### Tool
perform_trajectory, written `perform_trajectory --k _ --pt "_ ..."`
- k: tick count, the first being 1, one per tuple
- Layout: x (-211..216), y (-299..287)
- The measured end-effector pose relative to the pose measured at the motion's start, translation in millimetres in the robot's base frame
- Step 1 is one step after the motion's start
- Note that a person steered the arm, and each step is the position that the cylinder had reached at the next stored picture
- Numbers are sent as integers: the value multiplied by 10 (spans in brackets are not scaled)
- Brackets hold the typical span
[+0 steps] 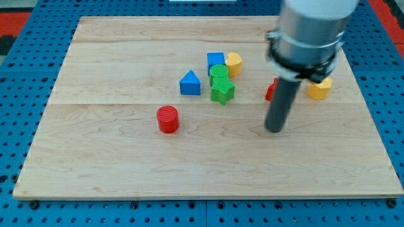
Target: Move the red circle towards the red star
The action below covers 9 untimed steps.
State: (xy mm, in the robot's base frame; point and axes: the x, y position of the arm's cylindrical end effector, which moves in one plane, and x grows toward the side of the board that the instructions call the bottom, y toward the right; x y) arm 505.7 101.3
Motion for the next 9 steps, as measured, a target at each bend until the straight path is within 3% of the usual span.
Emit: perform_trajectory --k 2,3,4,5,6,7,8,9 --pt "-671 -79" --pt "-692 671" --pt "-454 580" --pt "552 29" --pt "635 -1498" --pt "90 -1881" --pt "-73 -2059" --pt "-220 -1791"
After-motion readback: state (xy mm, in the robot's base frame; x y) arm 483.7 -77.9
